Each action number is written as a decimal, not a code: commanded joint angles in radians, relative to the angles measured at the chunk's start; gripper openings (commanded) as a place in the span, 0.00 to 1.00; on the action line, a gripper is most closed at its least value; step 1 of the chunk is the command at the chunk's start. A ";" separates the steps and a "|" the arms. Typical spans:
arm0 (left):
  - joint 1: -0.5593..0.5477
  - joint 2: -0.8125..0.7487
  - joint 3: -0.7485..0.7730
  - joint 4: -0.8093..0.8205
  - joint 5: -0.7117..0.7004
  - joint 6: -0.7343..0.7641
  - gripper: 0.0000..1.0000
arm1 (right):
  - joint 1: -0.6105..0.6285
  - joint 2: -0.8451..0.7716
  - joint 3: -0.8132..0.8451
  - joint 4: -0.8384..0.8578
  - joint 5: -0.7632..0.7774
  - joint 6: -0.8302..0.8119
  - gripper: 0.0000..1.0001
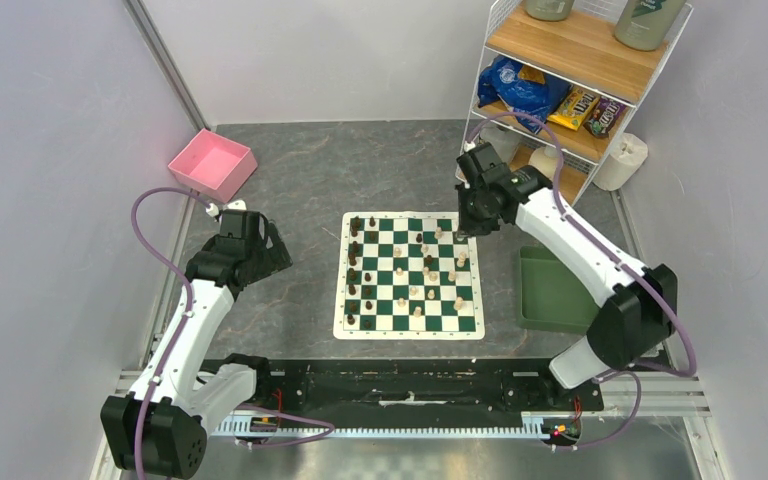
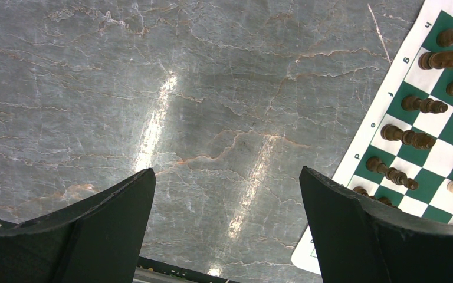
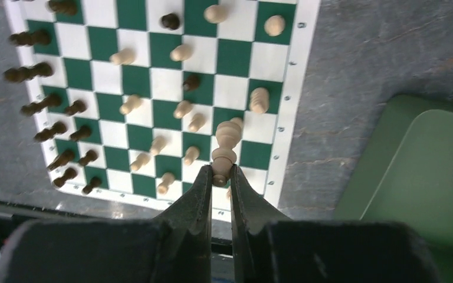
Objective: Set up the chess pieces on the board
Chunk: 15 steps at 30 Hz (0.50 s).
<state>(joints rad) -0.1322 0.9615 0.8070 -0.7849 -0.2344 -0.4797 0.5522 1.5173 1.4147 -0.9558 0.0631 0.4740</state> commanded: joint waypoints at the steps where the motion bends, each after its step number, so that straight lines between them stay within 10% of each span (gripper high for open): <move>1: 0.002 -0.010 0.041 -0.001 -0.009 0.022 0.99 | -0.075 0.084 0.033 0.021 -0.012 -0.061 0.11; 15: 0.002 -0.007 0.040 -0.001 -0.019 0.022 1.00 | -0.197 0.270 0.016 0.116 -0.055 -0.095 0.11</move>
<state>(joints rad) -0.1322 0.9615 0.8070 -0.7849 -0.2348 -0.4797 0.3626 1.7554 1.4166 -0.8818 0.0227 0.4049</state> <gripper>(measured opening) 0.994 0.173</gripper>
